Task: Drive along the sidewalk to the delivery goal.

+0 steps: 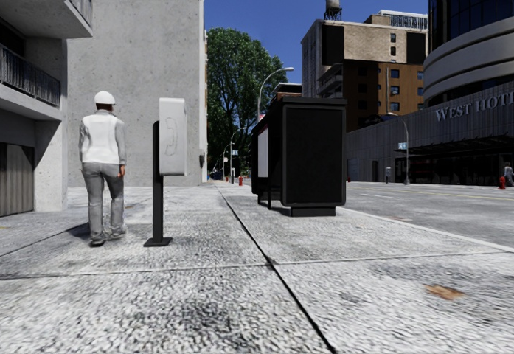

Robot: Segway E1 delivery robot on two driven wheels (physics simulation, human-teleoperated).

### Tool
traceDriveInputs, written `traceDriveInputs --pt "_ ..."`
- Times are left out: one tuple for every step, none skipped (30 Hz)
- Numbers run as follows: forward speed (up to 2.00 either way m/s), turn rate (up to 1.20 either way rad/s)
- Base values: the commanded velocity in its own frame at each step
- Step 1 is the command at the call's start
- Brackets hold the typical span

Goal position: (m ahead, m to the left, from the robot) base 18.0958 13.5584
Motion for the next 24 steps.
traceDriveInputs --pt "1.56 0.0" --pt "1.56 0.0" --pt "1.56 0.0" --pt "1.57 0.0" --pt "1.57 0.0" --pt "1.61 0.0" --pt "1.63 0.0" --pt "1.63 0.0" --pt "1.64 0.0" --pt "1.64 0.0" --pt "1.64 0.0" --pt "1.64 0.0" --pt "1.64 0.0" --pt "1.64 0.0" --pt "1.64 0.0" --pt "1.64 0.0" --pt "1.64 0.0" --pt "1.64 0.0" --pt "1.64 0.0" --pt "1.64 0.0" --pt "1.63 0.0" --pt "1.62 0.0" --pt "1.62 0.0" --pt "1.62 0.0"
